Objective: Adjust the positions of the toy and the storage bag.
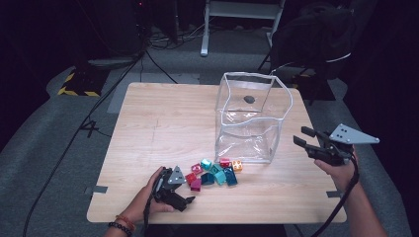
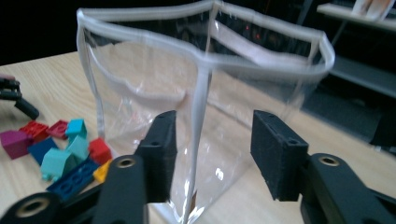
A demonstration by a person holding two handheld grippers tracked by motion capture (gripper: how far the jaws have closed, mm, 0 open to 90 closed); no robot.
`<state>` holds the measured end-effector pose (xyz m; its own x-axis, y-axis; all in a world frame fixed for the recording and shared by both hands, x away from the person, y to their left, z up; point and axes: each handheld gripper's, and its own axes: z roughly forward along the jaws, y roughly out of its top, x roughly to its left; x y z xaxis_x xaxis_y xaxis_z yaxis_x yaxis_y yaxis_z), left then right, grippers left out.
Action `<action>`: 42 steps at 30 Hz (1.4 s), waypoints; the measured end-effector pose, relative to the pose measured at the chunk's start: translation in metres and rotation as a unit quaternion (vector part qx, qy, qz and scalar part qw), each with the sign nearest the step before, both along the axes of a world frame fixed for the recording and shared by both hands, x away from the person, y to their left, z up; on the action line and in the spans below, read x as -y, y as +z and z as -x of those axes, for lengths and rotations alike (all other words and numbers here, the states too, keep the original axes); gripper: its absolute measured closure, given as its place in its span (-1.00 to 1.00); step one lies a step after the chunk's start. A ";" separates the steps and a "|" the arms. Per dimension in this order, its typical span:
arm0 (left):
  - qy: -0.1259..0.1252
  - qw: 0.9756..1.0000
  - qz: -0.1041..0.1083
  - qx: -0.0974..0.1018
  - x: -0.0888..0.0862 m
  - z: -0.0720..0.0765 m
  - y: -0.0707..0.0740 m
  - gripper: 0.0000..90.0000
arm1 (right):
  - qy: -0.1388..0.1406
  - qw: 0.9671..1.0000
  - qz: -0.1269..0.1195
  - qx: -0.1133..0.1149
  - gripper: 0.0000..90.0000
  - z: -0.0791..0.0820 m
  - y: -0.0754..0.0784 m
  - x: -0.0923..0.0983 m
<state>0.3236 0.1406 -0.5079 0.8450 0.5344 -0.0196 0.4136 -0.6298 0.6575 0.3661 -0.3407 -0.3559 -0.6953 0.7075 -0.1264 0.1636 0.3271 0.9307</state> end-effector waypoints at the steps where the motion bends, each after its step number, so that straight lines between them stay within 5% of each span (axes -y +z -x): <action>1: 0.000 1.000 0.000 0.000 0.000 0.000 0.000 -0.97 | 0.000 1.000 0.000 0.000 0.12 0.000 0.000 0.000; 10: 0.016 1.000 0.000 0.000 -0.011 0.005 0.000 -0.97 | -0.035 0.995 0.045 -0.080 -0.11 0.007 -0.077 0.013; 21: 0.016 1.000 0.000 -0.001 -0.011 0.004 0.000 -0.99 | -0.050 0.986 0.073 -0.138 -0.31 0.005 -0.131 0.017; 42: 0.016 1.000 0.001 -0.001 -0.011 0.004 0.000 -0.99 | -0.069 0.978 0.081 -0.177 -0.56 0.007 -0.151 0.014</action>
<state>0.3196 0.1513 -0.5084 0.8274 0.5612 -0.0219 0.4349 -0.6154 0.6574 0.3591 -0.3550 -0.5065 -0.6144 0.7889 -0.0124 0.5199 0.4166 0.7457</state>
